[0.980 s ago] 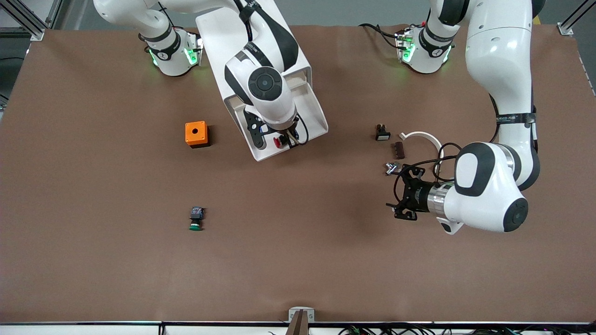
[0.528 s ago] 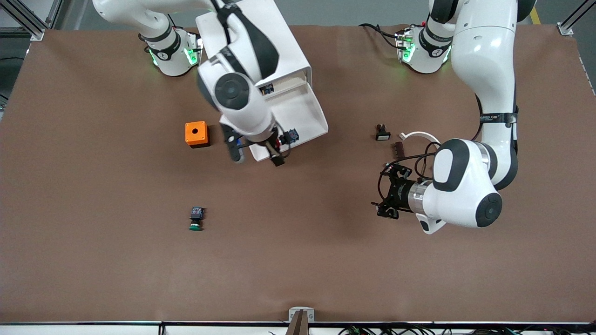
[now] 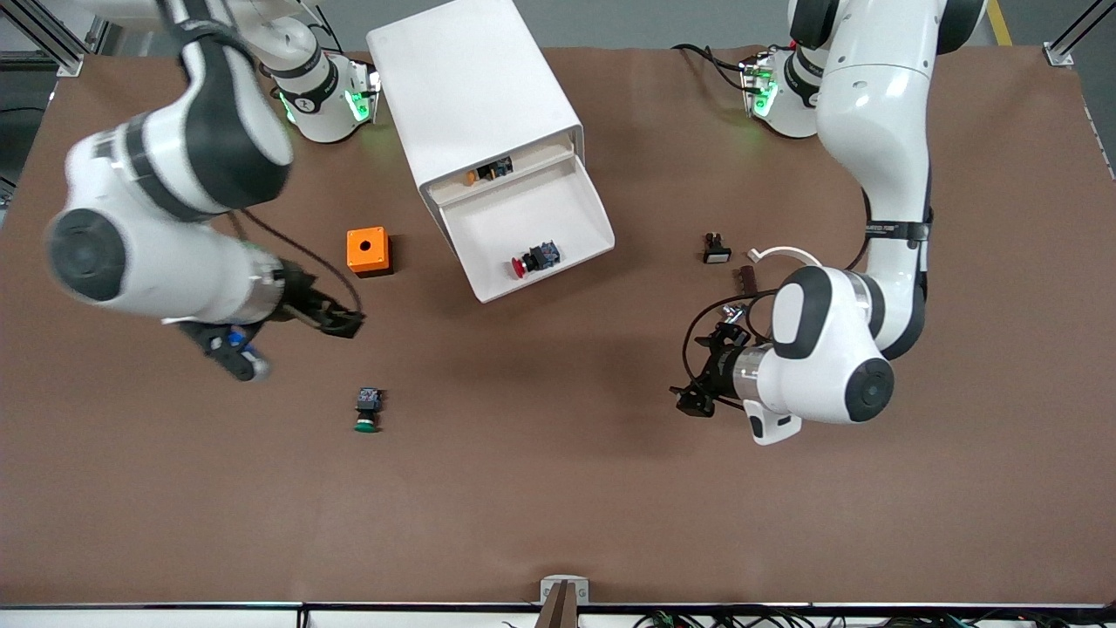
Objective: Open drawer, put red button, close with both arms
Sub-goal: 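Withdraw the right gripper from the drawer while the left gripper moves toward the drawer front, then push the drawer closed with the left gripper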
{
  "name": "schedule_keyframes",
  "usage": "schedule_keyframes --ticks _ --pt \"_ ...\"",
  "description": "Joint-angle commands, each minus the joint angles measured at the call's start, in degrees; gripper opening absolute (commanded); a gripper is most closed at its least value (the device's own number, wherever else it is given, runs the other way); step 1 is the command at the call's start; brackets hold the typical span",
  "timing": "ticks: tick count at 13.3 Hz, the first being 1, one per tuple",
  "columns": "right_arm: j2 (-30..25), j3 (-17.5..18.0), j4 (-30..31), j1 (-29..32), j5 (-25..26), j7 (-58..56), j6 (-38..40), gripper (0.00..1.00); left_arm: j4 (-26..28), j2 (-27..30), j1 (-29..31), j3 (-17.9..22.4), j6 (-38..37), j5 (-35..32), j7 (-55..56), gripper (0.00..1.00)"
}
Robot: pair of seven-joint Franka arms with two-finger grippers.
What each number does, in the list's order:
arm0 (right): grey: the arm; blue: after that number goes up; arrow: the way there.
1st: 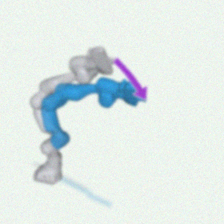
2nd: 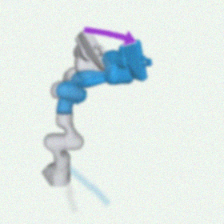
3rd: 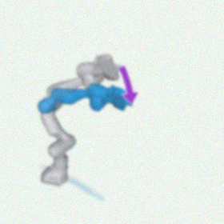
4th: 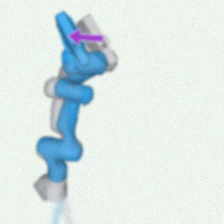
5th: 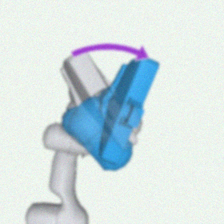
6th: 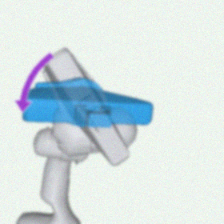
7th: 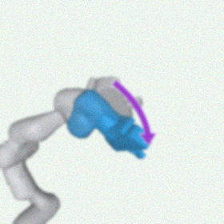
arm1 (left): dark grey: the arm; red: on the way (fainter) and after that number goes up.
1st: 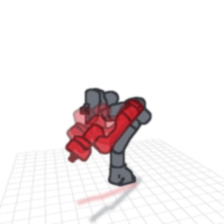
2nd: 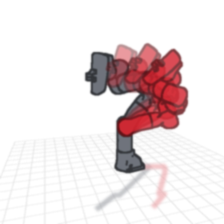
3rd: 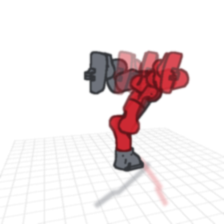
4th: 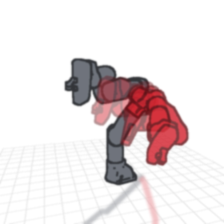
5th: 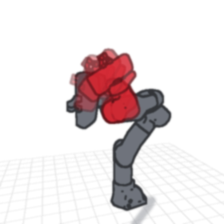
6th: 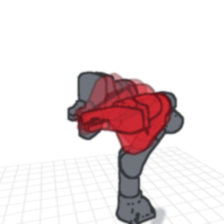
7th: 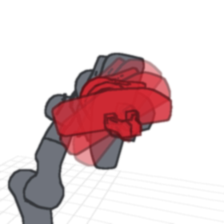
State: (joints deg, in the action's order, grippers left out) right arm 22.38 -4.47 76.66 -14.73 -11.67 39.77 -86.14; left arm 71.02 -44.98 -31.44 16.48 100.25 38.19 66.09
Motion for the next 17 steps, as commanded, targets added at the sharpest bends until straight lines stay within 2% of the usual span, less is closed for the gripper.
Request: schedule_keyframes --ticks 1,3,6,9,11,14,17 --pt "-2.5 0.9 -0.4 4.3 6.8 -17.7 0.4 1.0 0.7 -0.5 -2.9 0.4 2.5 -2.9 -5.0 0.99" --pt "-4.4 0.8 0.3 6.5 10.7 -26.5 0.1 1.0 0.7 -0.3 -5.1 0.4 2.8 -6.0 -8.3 0.99" --pt "-7.7 0.9 1.4 9.0 11.5 -31.8 -0.4 1.0 1.0 -1.1 -8.6 -0.1 2.9 -7.0 -10.3 0.99" --pt "-17.3 0.8 11.8 9.0 11.7 -32.4 -5.8 1.0 0.9 0.7 -12.1 -0.7 2.9 -7.2 -11.0 0.99" --pt "-22.0 1.0 17.8 8.8 13.3 -33.8 -9.6 1.0 1.0 0.8 -17.2 -1.1 2.9 -9.2 -10.6 0.99" --pt "-25.9 1.0 22.4 8.9 13.4 -33.9 -11.8 1.0 1.2 0.7 -18.7 -3.0 2.5 -8.9 -10.7 0.99" --pt "-27.6 1.2 23.4 9.6 13.5 -34.0 -12.0 1.0 1.3 1.0 -20.3 -4.8 2.1 -9.0 -8.6 0.99"
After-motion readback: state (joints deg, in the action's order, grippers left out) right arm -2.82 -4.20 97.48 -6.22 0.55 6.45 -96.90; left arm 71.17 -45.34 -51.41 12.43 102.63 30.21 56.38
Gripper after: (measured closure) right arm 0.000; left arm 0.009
